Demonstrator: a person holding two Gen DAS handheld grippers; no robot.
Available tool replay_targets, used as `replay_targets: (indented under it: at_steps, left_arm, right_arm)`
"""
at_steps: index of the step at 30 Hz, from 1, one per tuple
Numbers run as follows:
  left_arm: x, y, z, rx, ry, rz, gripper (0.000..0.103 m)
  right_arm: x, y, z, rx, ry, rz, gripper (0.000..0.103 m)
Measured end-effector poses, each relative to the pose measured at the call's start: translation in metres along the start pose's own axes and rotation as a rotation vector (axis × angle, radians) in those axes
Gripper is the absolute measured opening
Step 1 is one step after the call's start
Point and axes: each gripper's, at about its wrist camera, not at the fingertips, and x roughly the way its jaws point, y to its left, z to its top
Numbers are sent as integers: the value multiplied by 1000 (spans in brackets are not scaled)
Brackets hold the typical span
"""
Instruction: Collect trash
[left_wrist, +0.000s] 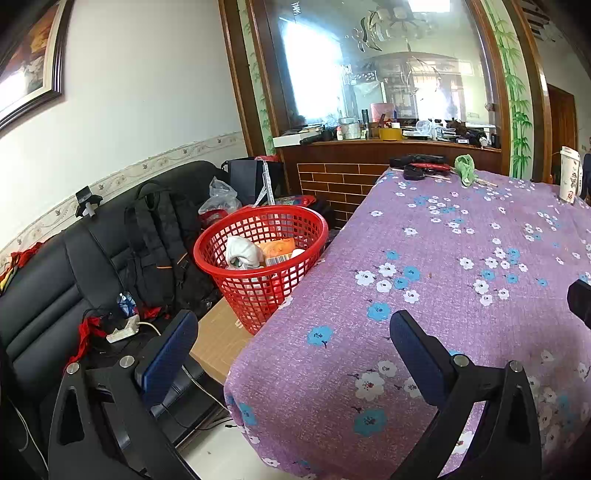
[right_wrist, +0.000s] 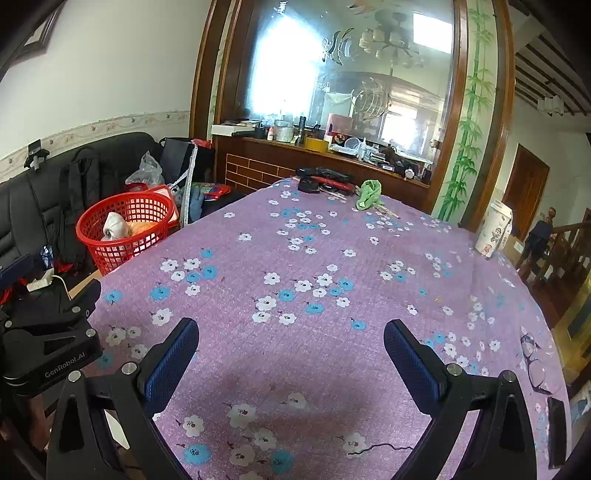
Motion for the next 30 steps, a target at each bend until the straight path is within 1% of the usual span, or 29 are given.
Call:
replay_targets:
  at_steps: [30]
  left_arm:
    - [1, 0, -1, 1, 2, -1, 103]
  right_arm:
    - [6, 0, -3, 2, 28, -6, 102]
